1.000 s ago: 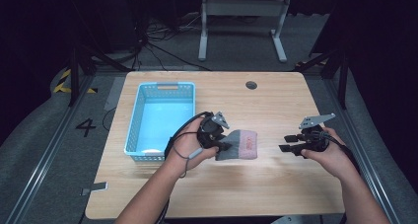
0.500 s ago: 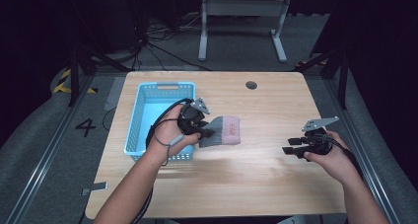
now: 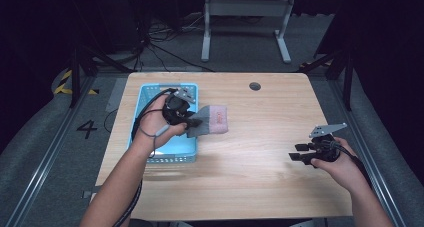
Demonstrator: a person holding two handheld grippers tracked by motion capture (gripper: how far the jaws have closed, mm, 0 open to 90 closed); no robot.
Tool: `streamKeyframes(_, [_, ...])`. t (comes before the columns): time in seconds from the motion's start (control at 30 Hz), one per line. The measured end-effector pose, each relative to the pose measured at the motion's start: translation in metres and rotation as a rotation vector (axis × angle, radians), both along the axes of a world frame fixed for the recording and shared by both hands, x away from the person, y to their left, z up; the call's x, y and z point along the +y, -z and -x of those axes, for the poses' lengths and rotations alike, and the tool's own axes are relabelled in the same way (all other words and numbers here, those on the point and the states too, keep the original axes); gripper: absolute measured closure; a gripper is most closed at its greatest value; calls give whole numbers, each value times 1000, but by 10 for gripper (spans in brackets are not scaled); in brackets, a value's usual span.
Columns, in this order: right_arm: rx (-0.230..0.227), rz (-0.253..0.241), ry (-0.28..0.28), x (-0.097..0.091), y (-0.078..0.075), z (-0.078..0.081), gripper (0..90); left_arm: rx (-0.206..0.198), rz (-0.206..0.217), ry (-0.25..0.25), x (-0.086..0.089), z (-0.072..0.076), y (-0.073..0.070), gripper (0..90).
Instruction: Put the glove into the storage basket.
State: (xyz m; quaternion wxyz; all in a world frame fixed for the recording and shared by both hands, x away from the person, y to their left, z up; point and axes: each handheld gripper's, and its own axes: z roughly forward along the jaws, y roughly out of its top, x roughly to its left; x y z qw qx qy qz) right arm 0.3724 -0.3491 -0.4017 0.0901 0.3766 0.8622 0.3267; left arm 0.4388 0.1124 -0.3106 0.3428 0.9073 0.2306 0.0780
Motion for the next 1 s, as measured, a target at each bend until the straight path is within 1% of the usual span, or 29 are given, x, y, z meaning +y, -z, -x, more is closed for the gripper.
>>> streamKeyframes(0.07, [-1,0,6,0,0,2,512,-10,6,-20,9,-4,-2,680])
streamKeyframes(0.13, [-3,-3,7,-1,0,2,511,-7,14,-34,15,-6,-2,680])
streamKeyframes(0.2, [-3,-3,8,-1,0,2,510,-12,4,-46,21,-9,-2,680])
streamKeyframes(0.3, [-3,1,4,-1,1,2,508,0,-4,-67,32,-16,1,680])
streamKeyframes(0.33, [-1,1,3,0,2,2,508,-2,-8,-75,35,-18,1,681])
streamKeyframes(0.4, [6,4,4,0,3,2,507,1,-17,-80,40,-22,3,680])
streamKeyframes(0.5, [11,8,2,1,5,2,505,-5,-23,-96,46,-25,4,680])
streamKeyframes(0.6, [11,8,1,2,6,3,504,-5,-43,-115,52,-26,3,680])
streamKeyframes(0.63, [12,10,1,2,6,3,503,0,-30,-123,54,-26,4,680])
streamKeyframes(0.7, [13,12,2,2,6,3,502,3,-33,-131,60,-28,5,680])
streamKeyframes(0.73, [12,13,2,2,7,3,502,2,-42,-134,62,-29,6,680])
streamKeyframes(0.8, [15,15,4,3,8,3,501,12,-43,-140,67,-31,9,680])
streamKeyframes(0.87, [17,18,1,3,9,3,501,19,-53,-140,71,-34,12,680])
streamKeyframes(0.93, [19,19,-1,4,9,3,501,29,-67,-141,74,-37,16,680])
streamKeyframes(1.0, [20,22,-4,5,10,4,500,48,-80,-144,77,-39,20,679])
